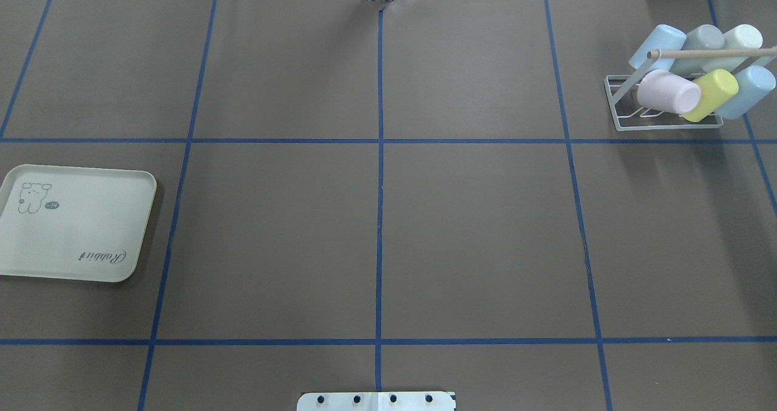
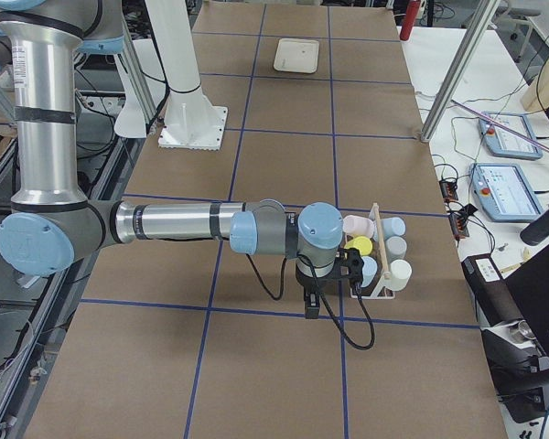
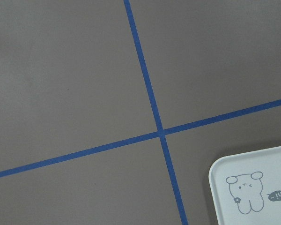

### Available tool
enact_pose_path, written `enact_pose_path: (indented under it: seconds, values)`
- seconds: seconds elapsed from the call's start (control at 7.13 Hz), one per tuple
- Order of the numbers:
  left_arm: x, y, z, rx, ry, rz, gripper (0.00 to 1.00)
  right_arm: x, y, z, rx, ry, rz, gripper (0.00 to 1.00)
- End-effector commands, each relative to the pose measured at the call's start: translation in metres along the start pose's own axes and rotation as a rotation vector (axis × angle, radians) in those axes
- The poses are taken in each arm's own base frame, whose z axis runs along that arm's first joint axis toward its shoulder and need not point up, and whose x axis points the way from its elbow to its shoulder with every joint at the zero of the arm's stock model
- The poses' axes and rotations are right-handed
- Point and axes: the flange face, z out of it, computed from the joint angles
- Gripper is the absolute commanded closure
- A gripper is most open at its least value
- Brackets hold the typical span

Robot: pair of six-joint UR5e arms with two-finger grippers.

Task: Transfer IKEA cup to right arm and place on rack

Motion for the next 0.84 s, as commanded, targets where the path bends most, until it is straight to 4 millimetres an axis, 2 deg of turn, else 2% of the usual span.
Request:
enact_pose_path:
  seconds: [0.0,0.56,0.7]
  values:
    - [0.0003,-0.0018,-0.0006,0.002,0.0,0.0,0.0,-0.001,-0.0029,-0.0011,0.003,0.0,0.094,0.0]
    - [0.0006,-0.0027,-0.0011,0.003,-0.001,0.0,0.0,-0.0041,-0.0067,-0.0044,0.011,0.0,0.087,0.0]
    - [0.0009,-0.0041,-0.0014,0.003,0.001,-0.058,0.0,-0.0046,-0.0068,-0.005,0.012,0.0,0.085,0.0]
